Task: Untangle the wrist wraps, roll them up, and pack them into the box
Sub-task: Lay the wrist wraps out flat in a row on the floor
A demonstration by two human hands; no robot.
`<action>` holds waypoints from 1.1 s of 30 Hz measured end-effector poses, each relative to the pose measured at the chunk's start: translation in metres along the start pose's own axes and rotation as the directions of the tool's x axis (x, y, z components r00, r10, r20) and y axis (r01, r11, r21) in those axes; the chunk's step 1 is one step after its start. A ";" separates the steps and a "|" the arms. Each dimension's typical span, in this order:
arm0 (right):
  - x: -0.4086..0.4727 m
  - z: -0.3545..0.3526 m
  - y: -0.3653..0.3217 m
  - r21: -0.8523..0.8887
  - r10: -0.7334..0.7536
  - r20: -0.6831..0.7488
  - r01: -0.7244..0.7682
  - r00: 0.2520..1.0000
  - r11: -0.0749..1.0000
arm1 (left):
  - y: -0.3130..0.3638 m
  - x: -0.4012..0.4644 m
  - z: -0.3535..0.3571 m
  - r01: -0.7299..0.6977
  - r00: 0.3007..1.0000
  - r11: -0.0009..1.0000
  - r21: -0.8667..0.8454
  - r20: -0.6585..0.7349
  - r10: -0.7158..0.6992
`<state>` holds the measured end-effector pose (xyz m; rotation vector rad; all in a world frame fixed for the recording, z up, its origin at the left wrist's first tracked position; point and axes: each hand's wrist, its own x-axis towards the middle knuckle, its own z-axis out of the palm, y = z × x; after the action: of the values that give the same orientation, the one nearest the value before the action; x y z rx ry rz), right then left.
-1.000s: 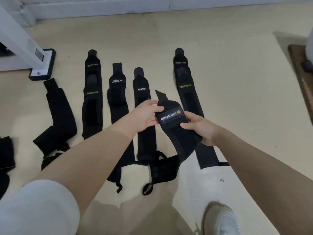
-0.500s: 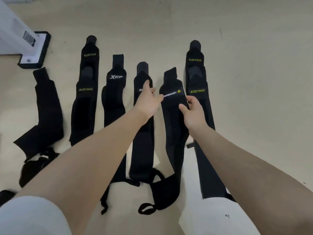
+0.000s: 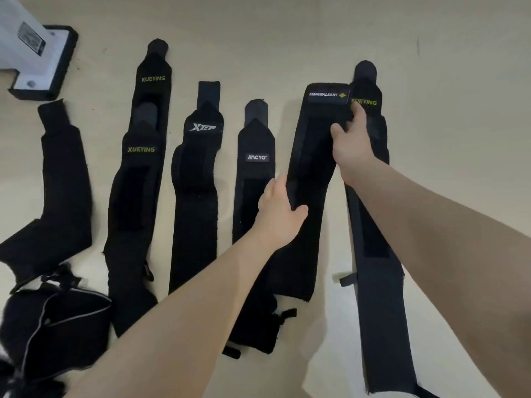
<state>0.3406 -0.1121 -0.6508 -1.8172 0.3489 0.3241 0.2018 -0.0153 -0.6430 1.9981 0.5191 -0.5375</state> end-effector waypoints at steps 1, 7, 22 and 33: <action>0.002 0.004 0.005 -0.176 0.039 -0.048 -0.047 0.998 0.983 | -0.004 0.001 0.002 0.049 0.999 0.997 0.065 -0.002 -0.049; -0.054 0.015 0.045 -0.533 -0.106 0.029 0.105 0.994 0.839 | -0.040 -0.017 0.016 -0.010 0.999 0.967 0.253 0.042 0.000; -0.141 -0.027 0.088 -0.531 0.089 0.100 -0.023 0.991 0.847 | -0.050 -0.063 0.039 0.061 0.996 0.982 0.180 0.047 -0.071; -0.188 -0.031 0.087 -0.756 0.074 0.261 0.156 0.963 0.636 | -0.049 -0.105 0.021 -0.054 0.941 0.946 0.320 0.334 -0.059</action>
<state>0.1345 -0.1512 -0.6452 -2.5859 -0.0628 0.7750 0.0858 -0.0269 -0.6268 2.1485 0.2270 -1.0032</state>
